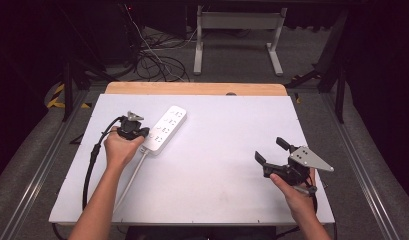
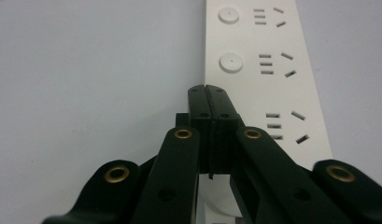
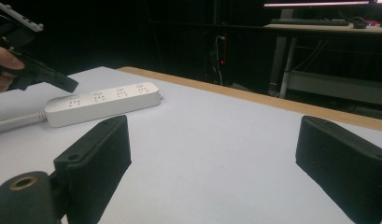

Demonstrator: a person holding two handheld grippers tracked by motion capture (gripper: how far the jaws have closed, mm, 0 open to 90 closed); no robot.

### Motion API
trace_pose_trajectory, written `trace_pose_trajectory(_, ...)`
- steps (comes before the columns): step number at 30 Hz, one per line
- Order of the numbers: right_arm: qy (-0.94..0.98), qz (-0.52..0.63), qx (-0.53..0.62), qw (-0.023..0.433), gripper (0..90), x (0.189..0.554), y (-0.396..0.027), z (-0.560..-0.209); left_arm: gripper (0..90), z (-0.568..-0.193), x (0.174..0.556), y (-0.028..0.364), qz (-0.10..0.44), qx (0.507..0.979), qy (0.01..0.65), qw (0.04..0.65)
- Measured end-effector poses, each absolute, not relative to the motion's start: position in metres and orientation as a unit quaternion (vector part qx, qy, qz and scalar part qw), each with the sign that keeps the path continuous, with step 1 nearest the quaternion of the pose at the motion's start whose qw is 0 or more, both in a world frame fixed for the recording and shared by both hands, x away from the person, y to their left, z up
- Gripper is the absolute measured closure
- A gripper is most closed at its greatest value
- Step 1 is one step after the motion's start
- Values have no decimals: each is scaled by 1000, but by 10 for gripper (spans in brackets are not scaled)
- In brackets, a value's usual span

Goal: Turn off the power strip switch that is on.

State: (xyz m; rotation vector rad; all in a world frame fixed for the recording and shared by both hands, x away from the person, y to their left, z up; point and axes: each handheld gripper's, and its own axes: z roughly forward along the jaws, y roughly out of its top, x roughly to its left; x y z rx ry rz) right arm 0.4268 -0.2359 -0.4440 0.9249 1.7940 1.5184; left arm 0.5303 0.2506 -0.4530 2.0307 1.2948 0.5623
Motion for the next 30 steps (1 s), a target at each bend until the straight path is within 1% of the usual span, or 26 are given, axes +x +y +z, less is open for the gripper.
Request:
trace_pose_trajectory(2,675,574,350,304,103,427,-236,-444,900,-448,527,256,218,766,496,346)
trace_pose_trajectory(6,676,573,348,305,105,426,-235,-443,900,-434,514,266,242,750,484,381)
trace_pose_trajectory(11,676,573,348,305,105,426,-235,-444,900,-416,488,282,277,713,470,441)
trace_pose_trajectory(16,677,572,347,306,105,426,-234,-443,900,-408,459,297,309,677,462,482)
trace_pose_trajectory(21,677,573,346,305,105,426,-234,-443,900,-404,430,308,341,643,463,506)
trace_pose_trajectory(25,675,576,345,306,105,425,-235,-442,900,-404,407,312,363,637,454,506)
trace_pose_trajectory(30,674,579,343,305,106,425,-236,-441,900,-402,403,315,378,629,450,508)
